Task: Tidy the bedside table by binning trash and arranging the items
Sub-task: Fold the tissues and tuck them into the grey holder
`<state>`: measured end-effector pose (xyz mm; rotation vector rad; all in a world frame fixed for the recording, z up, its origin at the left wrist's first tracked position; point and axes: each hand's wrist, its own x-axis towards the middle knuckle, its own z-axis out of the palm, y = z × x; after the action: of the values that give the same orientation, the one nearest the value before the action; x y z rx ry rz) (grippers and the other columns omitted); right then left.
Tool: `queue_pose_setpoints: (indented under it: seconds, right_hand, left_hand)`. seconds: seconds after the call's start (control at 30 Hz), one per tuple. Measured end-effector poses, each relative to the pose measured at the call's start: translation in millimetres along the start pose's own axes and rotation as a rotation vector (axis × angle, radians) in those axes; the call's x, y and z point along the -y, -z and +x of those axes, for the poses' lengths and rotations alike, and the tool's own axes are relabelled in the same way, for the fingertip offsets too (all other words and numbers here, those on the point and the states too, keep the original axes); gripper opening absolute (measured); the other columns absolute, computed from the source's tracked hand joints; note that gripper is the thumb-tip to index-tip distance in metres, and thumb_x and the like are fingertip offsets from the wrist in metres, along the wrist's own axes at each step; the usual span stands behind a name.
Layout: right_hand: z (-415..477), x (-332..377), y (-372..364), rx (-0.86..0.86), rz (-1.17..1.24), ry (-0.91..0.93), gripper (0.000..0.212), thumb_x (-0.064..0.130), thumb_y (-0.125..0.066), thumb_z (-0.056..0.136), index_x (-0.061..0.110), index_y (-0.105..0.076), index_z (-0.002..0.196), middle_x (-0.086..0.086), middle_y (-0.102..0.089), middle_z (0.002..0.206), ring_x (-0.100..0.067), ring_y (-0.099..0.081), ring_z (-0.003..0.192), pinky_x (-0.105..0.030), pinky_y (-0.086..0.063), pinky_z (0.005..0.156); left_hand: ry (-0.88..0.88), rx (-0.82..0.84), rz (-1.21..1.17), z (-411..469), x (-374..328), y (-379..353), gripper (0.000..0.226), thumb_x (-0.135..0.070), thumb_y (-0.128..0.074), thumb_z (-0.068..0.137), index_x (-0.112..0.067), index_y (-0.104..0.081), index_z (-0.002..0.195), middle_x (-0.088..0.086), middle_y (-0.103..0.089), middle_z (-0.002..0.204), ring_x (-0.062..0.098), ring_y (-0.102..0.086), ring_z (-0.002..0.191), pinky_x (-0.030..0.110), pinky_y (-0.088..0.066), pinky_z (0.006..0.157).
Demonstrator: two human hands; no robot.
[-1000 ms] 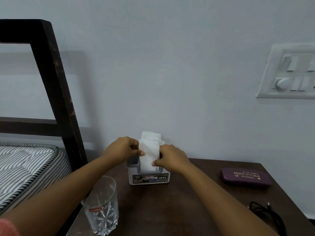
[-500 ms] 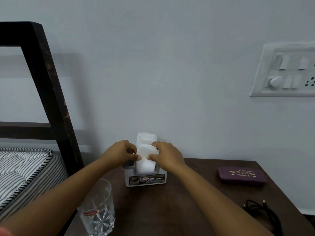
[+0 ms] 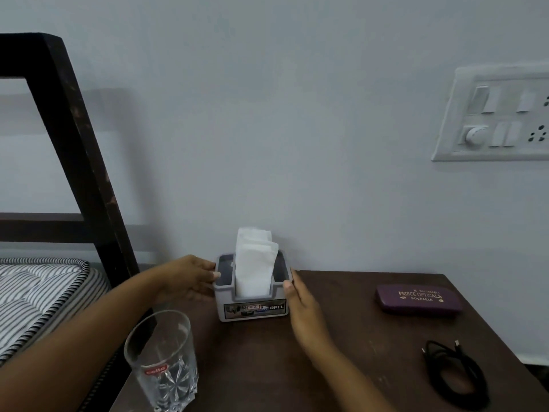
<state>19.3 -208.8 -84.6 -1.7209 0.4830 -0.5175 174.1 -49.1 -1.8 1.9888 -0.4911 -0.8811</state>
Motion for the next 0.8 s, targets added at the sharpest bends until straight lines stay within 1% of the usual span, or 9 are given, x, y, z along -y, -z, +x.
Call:
queue_pose_setpoints:
  seconds: [0.27,0.33,0.43,0.53,0.63,0.67,0.7,0.73,0.8]
  right_hand:
    - [-13,0,-20,-0.232,0.013,-0.007,0.043,0.028,-0.041,0.099,0.018,-0.040,0.141,0.003,-0.053,0.136,-0.003,-0.049,0.117,-0.006,-0.033,0.089]
    - [-13,1,-21,-0.221,0.017,-0.018,0.044,0.027,-0.040,0.099,0.018,-0.039,0.141,0.002,-0.052,0.137,-0.005,-0.049,0.119,-0.006,-0.032,0.088]
    - [-19,5,-16,-0.197,0.023,-0.024,0.052,0.034,-0.041,0.098,0.020,-0.029,0.146,0.001,-0.037,0.149,-0.011,-0.036,0.134,-0.016,-0.027,0.102]
    - [-49,-3,-12,-0.222,0.028,0.011,0.053,0.040,-0.042,0.095,0.030,-0.027,0.145,0.010,-0.031,0.150,-0.005,-0.028,0.136,-0.020,-0.021,0.109]
    - [-92,-20,-30,-0.107,0.045,0.068,0.045,0.047,-0.054,0.086,0.063,-0.037,0.125,0.022,-0.041,0.141,0.004,-0.038,0.130,-0.030,-0.031,0.113]
    - [-103,-28,-40,-0.016,-0.013,0.097,0.052,0.050,-0.057,0.078,0.072,-0.034,0.119,0.027,-0.046,0.136,0.006,-0.042,0.127,-0.031,-0.034,0.111]
    - [-112,-32,-51,0.097,-0.083,0.130,0.062,0.052,-0.058,0.072,0.077,-0.026,0.118,0.034,-0.046,0.132,0.010,-0.043,0.125,-0.028,-0.036,0.109]
    - [-120,-31,-62,0.203,-0.136,0.161,0.071,0.052,-0.058,0.069,0.076,-0.017,0.122,0.038,-0.042,0.131,0.011,-0.041,0.125,-0.026,-0.036,0.109]
    - [-126,-20,-82,0.338,-0.164,0.155,0.088,0.048,-0.065,0.068,0.061,-0.010,0.135,0.028,-0.034,0.142,0.004,-0.034,0.133,-0.026,-0.031,0.112]
  left_hand:
    - [0.010,0.033,-0.010,16,-8,-5,0.026,-0.003,-0.050,0.093,0.004,-0.060,0.115,0.011,-0.070,0.089,0.012,-0.070,0.064,0.022,-0.057,0.056]
    - [0.018,0.051,0.015,14,-11,-4,0.027,-0.004,-0.049,0.093,0.002,-0.059,0.117,0.012,-0.071,0.093,0.014,-0.070,0.069,0.024,-0.059,0.062]
    - [0.003,0.039,0.088,-5,-13,7,0.033,-0.018,-0.051,0.094,-0.008,-0.055,0.125,0.008,-0.067,0.113,0.018,-0.066,0.094,0.032,-0.054,0.084]
    - [-0.222,-0.169,-0.031,-54,2,27,0.032,-0.033,-0.043,0.094,-0.028,-0.051,0.125,-0.005,-0.061,0.120,0.012,-0.058,0.110,0.032,-0.045,0.093]
    - [-0.385,-0.462,-0.403,-97,56,27,0.036,-0.042,-0.040,0.093,-0.028,-0.050,0.124,0.003,-0.057,0.129,0.020,-0.050,0.123,0.036,-0.036,0.101]
    - [-0.398,-0.476,-0.509,-109,78,17,0.048,-0.055,-0.058,0.079,-0.030,-0.054,0.120,0.000,-0.060,0.124,0.018,-0.052,0.119,0.036,-0.037,0.099]
    - [-0.416,-0.455,-0.557,-117,102,5,0.071,-0.065,-0.076,0.050,-0.034,-0.061,0.111,-0.008,-0.066,0.114,0.010,-0.059,0.110,0.030,-0.044,0.093]
    - [-0.425,-0.435,-0.545,-121,123,-8,0.088,-0.062,-0.086,0.022,-0.038,-0.065,0.104,-0.016,-0.071,0.102,0.001,-0.063,0.101,0.023,-0.050,0.085]
    - [-0.417,-0.366,-0.498,-126,149,-35,0.114,-0.053,-0.090,0.007,-0.032,-0.058,0.114,-0.022,-0.071,0.101,-0.008,-0.063,0.095,0.012,-0.051,0.077]
